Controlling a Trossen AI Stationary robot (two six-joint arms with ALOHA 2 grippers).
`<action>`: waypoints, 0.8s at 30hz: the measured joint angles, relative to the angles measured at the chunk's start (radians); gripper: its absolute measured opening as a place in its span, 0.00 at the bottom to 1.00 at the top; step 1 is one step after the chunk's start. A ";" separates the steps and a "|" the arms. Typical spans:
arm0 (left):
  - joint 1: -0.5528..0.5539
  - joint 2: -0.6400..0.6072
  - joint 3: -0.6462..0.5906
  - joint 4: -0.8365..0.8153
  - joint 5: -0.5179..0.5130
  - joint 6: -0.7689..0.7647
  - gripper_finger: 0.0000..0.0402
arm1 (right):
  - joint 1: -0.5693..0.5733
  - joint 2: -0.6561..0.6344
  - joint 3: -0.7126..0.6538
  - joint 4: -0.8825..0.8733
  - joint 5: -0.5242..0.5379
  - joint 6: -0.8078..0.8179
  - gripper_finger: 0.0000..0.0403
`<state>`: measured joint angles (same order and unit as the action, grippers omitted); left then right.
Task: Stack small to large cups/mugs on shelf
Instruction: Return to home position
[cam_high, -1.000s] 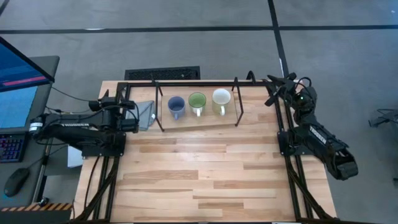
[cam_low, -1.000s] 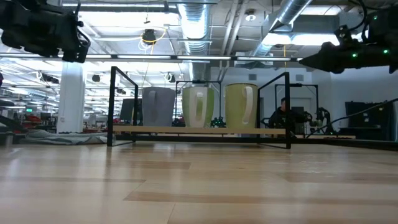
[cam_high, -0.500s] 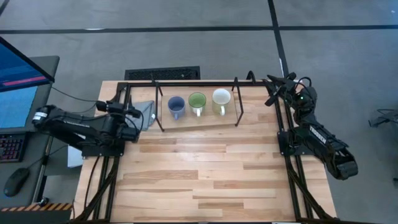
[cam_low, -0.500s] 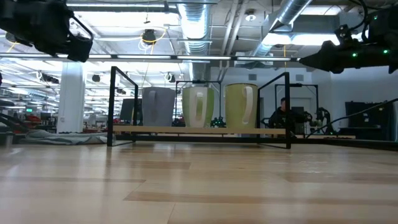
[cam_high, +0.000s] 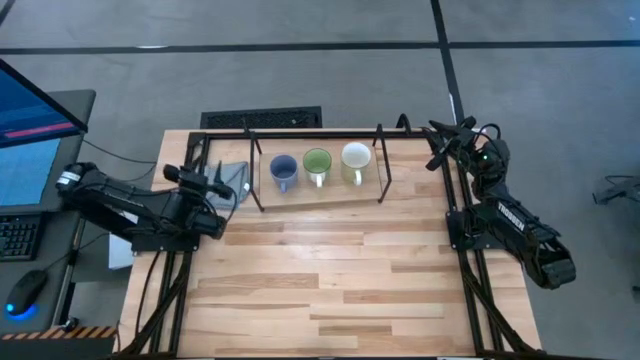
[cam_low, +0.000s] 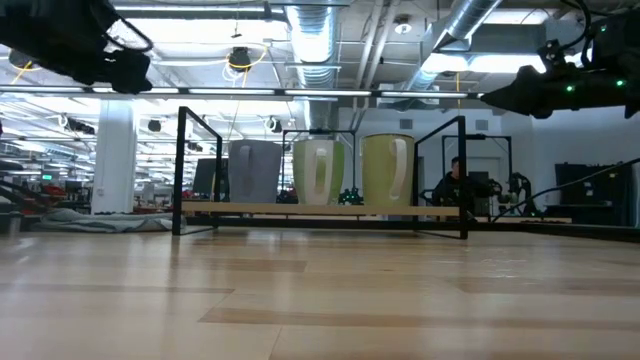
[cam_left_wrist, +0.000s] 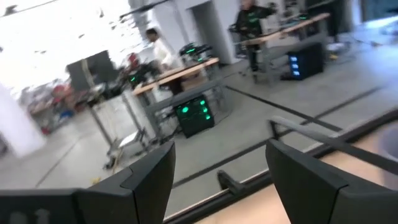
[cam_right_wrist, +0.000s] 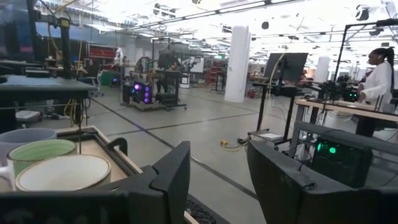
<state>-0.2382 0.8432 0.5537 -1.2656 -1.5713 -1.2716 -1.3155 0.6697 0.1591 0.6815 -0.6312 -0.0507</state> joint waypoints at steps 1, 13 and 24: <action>-0.018 0.006 0.001 0.017 0.000 0.028 0.61 | 0.000 0.000 0.000 0.000 0.000 0.000 0.45; -0.293 -0.020 0.024 -0.017 0.001 0.007 0.61 | 0.000 0.000 0.000 0.000 0.000 0.026 0.45; -0.467 0.007 0.206 0.163 0.018 0.316 0.61 | 0.000 0.000 0.000 -0.001 0.000 0.077 0.45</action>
<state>-0.7051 0.8499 0.7602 -1.1026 -1.5536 -0.9556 -1.3151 0.6696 0.1593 0.6804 -0.6315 0.0265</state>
